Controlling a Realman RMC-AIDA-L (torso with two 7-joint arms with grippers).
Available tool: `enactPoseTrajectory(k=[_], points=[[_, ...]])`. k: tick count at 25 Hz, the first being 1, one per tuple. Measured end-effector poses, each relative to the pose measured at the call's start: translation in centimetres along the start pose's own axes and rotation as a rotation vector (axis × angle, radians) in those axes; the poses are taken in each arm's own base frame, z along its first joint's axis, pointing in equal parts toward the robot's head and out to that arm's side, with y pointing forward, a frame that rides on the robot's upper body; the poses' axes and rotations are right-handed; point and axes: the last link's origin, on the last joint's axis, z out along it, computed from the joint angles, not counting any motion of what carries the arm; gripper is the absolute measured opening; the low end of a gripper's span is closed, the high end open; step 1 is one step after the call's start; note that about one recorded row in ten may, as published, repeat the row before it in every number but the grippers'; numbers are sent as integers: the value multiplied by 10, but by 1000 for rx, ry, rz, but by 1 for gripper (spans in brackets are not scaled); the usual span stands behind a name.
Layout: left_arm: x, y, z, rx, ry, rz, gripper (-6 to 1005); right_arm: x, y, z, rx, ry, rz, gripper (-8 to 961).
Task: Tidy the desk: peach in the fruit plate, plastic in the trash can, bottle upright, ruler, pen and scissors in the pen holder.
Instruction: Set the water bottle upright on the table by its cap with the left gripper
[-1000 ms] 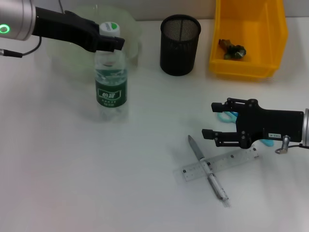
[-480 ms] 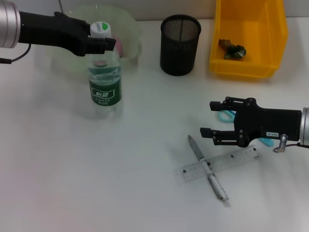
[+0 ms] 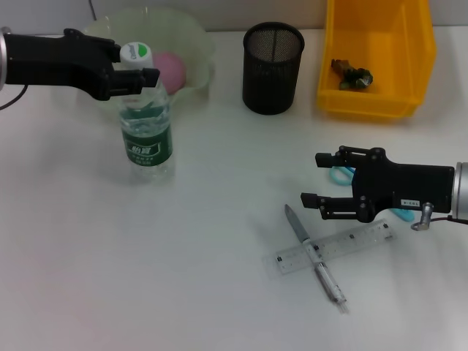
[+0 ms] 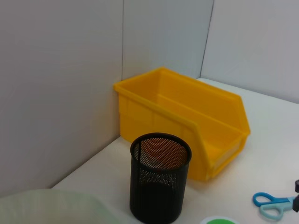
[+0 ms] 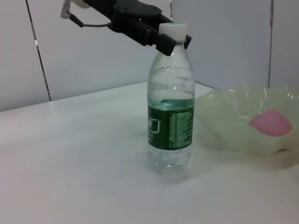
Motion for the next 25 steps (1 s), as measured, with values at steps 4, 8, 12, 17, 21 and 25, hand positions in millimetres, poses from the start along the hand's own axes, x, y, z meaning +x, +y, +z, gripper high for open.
enactPoseTrajectory(k=[4,8,12,17,21,25], points=[[-7,-1,-7,3,17,25,442,-1,0,0,-1,0,-1,781],[-11,0,-12,1,36,44,442,-1,0,1,-2,-2,0,780],[-15,-3,-18,19,44,44,443,-1,2,3,-5,-6,2,780],[-18,-8,-24,47,62,35,443,-1,3,4,-7,-8,3,779],[-21,-10,-28,66,69,25,443,-1,3,4,-7,-9,3,778],[-24,-12,-32,79,72,21,443,-1,3,4,-10,-10,3,778]])
